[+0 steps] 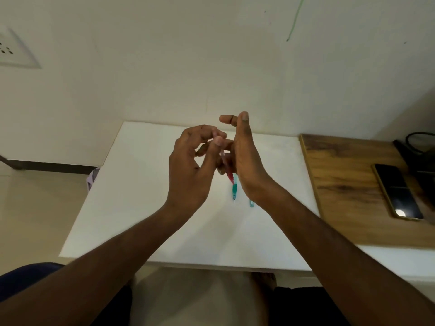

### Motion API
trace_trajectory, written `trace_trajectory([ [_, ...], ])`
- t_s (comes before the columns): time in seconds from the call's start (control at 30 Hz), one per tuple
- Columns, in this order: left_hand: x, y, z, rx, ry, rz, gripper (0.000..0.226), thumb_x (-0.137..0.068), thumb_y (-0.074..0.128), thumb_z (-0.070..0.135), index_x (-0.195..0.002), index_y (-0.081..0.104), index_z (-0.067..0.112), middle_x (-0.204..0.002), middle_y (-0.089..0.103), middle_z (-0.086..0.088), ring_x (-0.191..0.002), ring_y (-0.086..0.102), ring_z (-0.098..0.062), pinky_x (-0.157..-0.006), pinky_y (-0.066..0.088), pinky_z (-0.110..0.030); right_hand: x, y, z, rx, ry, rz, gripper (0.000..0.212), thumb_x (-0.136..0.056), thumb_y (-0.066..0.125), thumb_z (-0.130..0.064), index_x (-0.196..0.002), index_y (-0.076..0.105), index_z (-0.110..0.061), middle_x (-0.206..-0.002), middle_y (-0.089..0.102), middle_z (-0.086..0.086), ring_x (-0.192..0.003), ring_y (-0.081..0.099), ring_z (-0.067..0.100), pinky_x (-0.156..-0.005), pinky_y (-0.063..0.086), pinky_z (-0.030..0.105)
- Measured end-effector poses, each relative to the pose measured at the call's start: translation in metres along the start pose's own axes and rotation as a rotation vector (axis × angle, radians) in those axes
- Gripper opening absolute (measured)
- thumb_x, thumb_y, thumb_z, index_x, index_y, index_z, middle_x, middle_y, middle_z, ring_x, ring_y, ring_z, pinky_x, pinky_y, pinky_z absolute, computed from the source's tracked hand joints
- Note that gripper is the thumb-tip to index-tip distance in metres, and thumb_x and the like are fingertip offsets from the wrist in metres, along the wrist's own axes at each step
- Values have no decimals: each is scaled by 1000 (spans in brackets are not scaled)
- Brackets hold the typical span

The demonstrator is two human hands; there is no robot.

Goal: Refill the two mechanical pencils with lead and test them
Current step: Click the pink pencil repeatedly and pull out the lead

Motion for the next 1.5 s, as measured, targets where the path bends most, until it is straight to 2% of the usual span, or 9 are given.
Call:
trace_trajectory([
  [0.1,-2,3,-4,428,-169,-65,25,-116,37,28,-109,59,20,-92,70,5,-89,69,-15,-86,56,-34,3,-26,-6,537,2,86,70,-92,18,-83,-133,44,-33,-100,75,-11,-78,76,15,-81,62,36],
  [0.17,-2,6,-4,745,-374,-84,31,-116,35,37,-98,58,27,-72,48,7,-63,48,-11,-69,51,-28,14,-46,-4,772,-49,132,63,-91,20,-85,-124,41,-36,-105,75,-10,-86,73,10,-82,59,36],
  [0.23,0,9,-6,877,-512,-81,44,-112,33,52,-86,58,28,-66,31,8,-56,28,-9,-52,35,-23,27,-62,5,751,-42,136,54,-95,26,-82,-113,46,-35,-97,77,-17,-83,74,8,-77,57,30],
  [0.33,2,11,-5,970,-544,-96,61,-107,28,65,-67,45,22,-59,24,8,-52,16,-10,-46,18,-26,31,-69,19,702,31,71,48,-102,34,-71,-103,58,-29,-81,77,-20,-74,75,5,-70,52,25],
  [0.53,-4,8,-1,999,-575,-108,49,-95,33,48,-50,30,28,-45,21,12,-48,8,-13,-43,15,-22,20,-60,28,794,9,-34,43,-103,43,-66,-96,61,-27,-77,77,-18,-71,74,7,-67,58,29],
  [0.77,-5,11,0,1022,-616,-139,48,-100,27,48,-59,15,25,-55,6,5,-51,1,-16,-50,4,-26,25,-51,31,1143,-52,-149,46,-104,37,-66,-96,59,-26,-86,74,3,-74,69,21,-75,60,47],
  [1.03,-12,4,7,1003,-581,-164,52,-102,22,50,-58,13,25,-54,4,5,-51,-1,-16,-52,2,-25,26,-53,40,1231,-33,-196,41,-104,44,-64,-98,61,-27,-88,72,-1,-74,70,19,-74,60,43],
  [1.2,-11,8,12,994,-509,-260,48,-98,24,47,-56,17,25,-52,7,6,-48,2,-15,-50,6,-22,26,-51,47,1309,-112,-228,35,-103,46,-62,-94,59,-30,-78,64,-8,-68,62,14,-59,45,31],
  [1.5,-11,8,12,961,-555,-232,53,-103,23,47,-56,14,24,-52,6,6,-49,1,-15,-50,6,-22,22,-50,51,1374,-140,-250,37,-103,47,-62,-94,58,-28,-79,63,-4,-67,62,17,-56,41,30],
])
Point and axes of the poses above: each hand's wrist, its own x-axis away from the middle knuckle, its own y-axis out of the palm, z = x × y, the point moved 5 cm from there along -x, towards the middle knuckle
